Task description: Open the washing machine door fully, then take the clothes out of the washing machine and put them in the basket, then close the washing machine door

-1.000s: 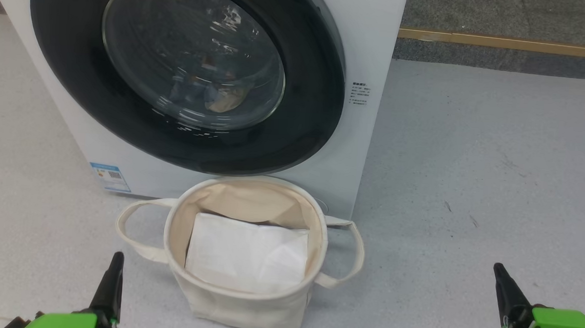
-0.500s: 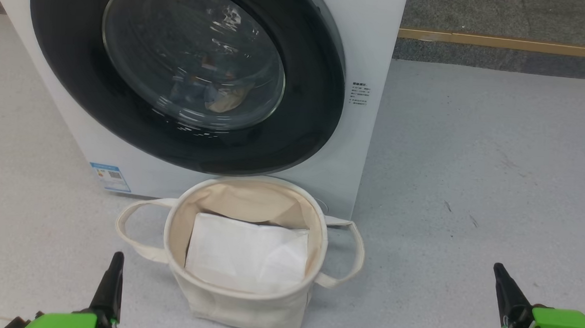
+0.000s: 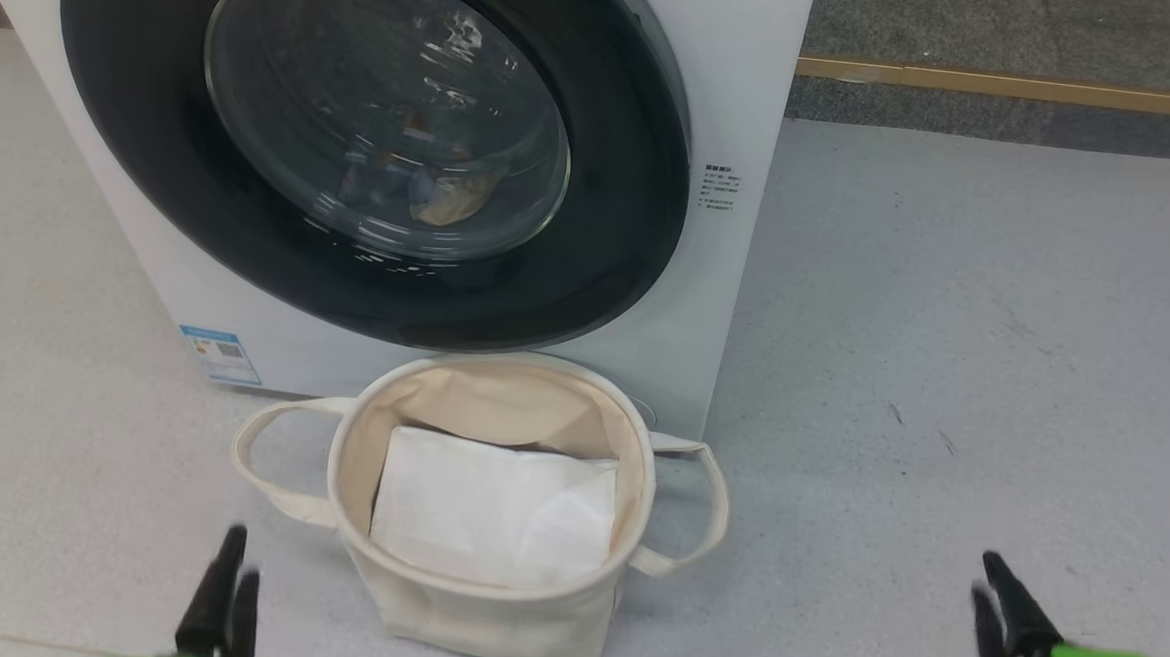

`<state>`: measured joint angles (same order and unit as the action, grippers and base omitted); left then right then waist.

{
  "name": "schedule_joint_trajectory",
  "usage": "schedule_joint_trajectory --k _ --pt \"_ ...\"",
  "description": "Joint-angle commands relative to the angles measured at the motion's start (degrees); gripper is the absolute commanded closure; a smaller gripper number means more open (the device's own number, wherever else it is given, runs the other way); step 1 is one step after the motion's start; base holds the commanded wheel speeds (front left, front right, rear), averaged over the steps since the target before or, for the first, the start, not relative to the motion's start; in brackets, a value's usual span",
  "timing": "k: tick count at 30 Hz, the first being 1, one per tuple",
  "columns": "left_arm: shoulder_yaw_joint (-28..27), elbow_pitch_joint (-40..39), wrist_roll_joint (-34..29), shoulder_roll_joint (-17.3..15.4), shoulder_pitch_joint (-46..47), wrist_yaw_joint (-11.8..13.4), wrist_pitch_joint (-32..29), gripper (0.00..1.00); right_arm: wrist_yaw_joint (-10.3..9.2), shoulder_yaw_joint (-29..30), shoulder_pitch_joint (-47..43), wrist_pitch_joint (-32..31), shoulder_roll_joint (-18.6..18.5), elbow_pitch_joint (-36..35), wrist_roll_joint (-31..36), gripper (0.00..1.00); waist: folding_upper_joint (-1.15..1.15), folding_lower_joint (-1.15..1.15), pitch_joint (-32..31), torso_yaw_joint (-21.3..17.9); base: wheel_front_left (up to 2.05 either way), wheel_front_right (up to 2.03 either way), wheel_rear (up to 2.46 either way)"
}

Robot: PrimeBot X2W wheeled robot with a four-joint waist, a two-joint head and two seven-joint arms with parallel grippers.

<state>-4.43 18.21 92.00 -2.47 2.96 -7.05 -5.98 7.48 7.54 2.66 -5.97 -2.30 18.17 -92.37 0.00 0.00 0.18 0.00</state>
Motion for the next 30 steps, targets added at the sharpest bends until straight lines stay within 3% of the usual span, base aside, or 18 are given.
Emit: schedule_joint_trajectory --k 1,7,15,30 --pt "0.0 0.3 0.0 0.0 -0.2 0.0 0.0 0.00 0.00 0.0 -0.1 0.0 0.0 0.3 0.0 0.00 0.00 0.00 0.0 0.0 0.00 0.00 0.00" --pt "0.4 -0.3 0.0 0.0 0.0 0.0 1.2 0.00 0.00 -0.1 0.2 1.2 0.0 -0.7 0.7 0.00 0.00 0.13 -0.1 0.1 0.00 0.00 0.00" --pt "0.1 -1.5 -1.7 0.0 0.2 0.2 2.5 0.00 0.00 -0.3 0.6 2.5 0.0 -2.1 2.2 0.00 0.00 0.00 0.1 0.2 0.00 0.00 0.00" --pt "-0.4 -7.1 -12.0 -0.1 0.8 1.3 4.9 0.00 0.00 -0.9 2.4 4.9 -0.1 -5.6 11.9 0.00 0.00 0.00 0.3 0.4 0.00 0.00 0.00"
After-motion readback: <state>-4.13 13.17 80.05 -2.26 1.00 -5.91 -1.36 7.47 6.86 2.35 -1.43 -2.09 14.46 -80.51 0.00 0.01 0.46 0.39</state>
